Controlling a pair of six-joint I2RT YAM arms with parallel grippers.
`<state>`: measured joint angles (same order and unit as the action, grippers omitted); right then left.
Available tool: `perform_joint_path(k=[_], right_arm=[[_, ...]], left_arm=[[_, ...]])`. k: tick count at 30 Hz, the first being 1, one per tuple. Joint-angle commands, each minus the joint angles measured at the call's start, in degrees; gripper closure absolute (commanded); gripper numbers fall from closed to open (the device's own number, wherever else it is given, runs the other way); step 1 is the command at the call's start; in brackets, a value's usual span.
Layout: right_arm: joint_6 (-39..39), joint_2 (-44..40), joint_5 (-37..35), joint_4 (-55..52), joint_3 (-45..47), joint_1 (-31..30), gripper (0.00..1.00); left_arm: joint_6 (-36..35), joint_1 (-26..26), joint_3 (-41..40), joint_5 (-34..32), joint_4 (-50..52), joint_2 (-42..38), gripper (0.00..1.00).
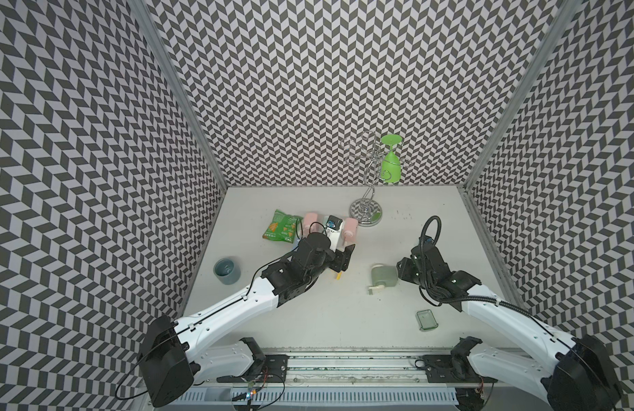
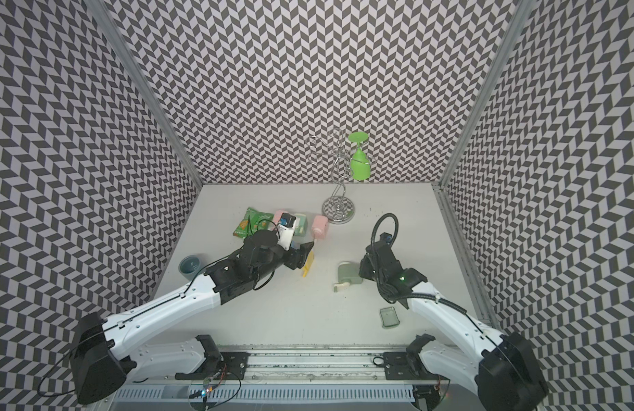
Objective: Put the tray back into the pencil sharpener
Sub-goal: Move the container to the center of the board.
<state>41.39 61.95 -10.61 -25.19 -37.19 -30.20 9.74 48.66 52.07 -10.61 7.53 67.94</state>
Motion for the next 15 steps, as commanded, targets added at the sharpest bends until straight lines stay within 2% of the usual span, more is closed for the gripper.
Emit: perform_joint_path(k=[1, 4, 9, 15], right_arm=[[5.79, -1.18, -7.01, -8.35, -1.48, 1.17, 0.53], [13.79, -3.75, -7.04, -15.28, -0.49, 1.63, 0.49], [25.43, -7.07, 0.25, -23.47, 1.35, 1.62, 0.47], [34.94, -9.72, 5.56, -22.60, 6.87, 1.56, 0.49]], left_arm=[[0.06, 0.03, -0.57, 5.62, -3.64, -0.41, 0.23], [1.24, 0.03, -2.33, 6.03, -5.92, -1.12, 0.23], [0.60, 0.03, -2.77, 5.63, -6.65, -0.80, 0.23], [0.29, 0.03, -2.94, 5.07, -7.10, -0.79, 0.23]])
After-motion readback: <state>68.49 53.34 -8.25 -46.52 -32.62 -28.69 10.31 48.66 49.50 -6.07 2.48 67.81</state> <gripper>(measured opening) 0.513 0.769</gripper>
